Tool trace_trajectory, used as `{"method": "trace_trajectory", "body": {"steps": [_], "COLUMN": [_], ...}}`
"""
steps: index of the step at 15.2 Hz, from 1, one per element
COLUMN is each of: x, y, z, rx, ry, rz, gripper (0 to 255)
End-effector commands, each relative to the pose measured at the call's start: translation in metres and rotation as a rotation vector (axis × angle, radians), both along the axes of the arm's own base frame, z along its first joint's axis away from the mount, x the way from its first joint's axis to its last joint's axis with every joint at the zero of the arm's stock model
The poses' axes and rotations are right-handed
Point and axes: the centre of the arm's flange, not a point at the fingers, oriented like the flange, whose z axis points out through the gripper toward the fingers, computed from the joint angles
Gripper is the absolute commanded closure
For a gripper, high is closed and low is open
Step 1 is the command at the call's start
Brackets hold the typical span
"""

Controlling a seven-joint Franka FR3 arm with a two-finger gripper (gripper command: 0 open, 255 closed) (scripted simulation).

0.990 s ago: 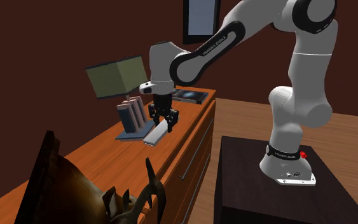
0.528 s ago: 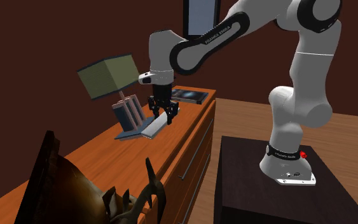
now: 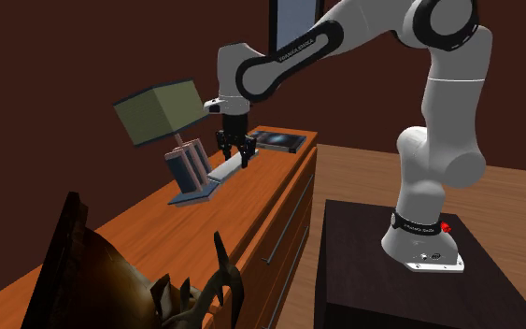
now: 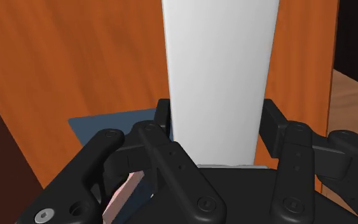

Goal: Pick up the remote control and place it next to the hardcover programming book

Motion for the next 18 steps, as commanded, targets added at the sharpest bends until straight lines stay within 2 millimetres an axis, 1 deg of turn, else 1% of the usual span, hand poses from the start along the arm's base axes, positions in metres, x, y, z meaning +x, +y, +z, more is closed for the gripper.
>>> {"method": "trace_trajectory", "body": {"steps": [1,18], "x": [0.011,0.1], "y": [-0.025,-0.231], "z": [0.002,0.002], "rx": [0.0,0.0], "ry": [0.0,0.0], "rz": [0.002,0.002], "gripper": [255,255]}}
